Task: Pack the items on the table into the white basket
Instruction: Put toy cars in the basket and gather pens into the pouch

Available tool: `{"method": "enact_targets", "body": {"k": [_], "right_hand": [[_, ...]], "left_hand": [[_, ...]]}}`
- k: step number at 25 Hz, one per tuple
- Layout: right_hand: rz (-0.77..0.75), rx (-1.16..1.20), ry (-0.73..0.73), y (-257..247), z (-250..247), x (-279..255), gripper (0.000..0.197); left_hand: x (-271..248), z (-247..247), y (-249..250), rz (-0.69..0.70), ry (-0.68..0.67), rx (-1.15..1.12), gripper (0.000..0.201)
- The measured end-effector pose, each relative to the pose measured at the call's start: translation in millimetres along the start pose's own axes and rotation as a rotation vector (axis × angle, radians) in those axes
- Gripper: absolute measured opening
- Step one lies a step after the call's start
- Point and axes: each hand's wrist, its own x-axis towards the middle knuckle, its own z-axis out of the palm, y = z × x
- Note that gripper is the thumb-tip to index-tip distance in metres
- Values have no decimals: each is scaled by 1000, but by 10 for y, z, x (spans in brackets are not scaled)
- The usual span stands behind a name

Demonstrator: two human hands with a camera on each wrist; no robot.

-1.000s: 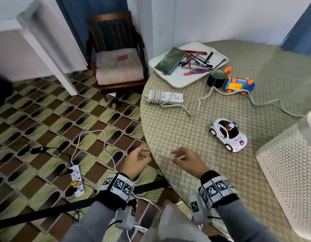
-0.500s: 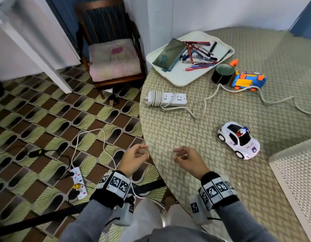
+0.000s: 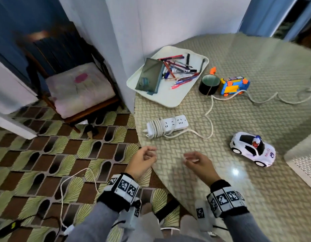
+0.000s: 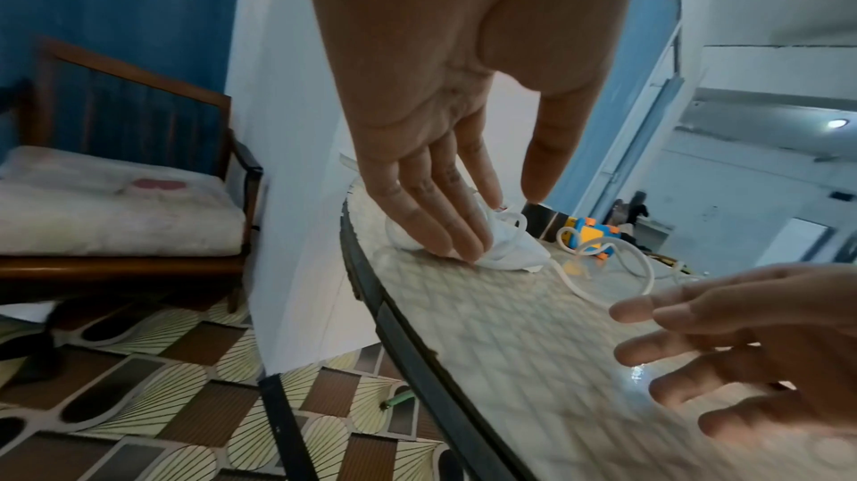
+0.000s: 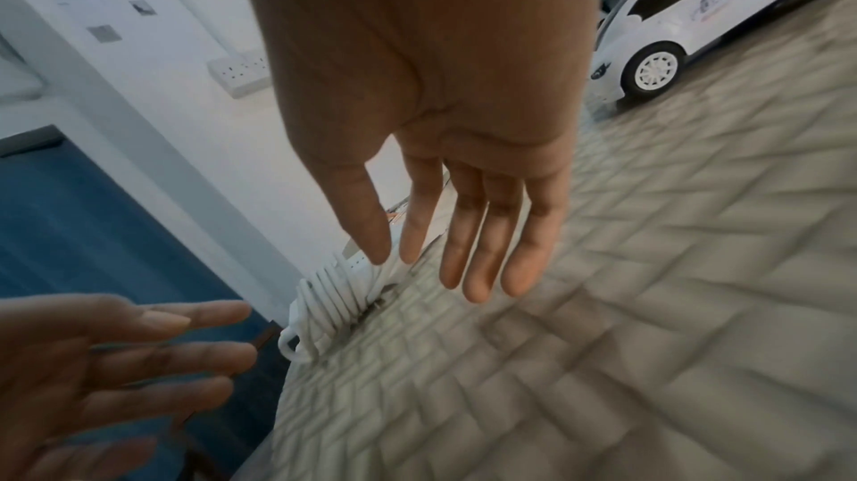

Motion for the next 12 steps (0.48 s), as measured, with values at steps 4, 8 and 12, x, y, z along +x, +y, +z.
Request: {"method": "enact_targets", "body": {"k": [4,8,12], "right_hand": [[20,6,126,-60,226,4,17],[44,71,262,-122,167,6,17],[44,134,395,-176,-35,107,14]], "left_hand": [[228,-256,135,54,-108,77,25],[491,-219,283,106,-214,117,23],[816,-42,498,124,-260,116,20]]}}
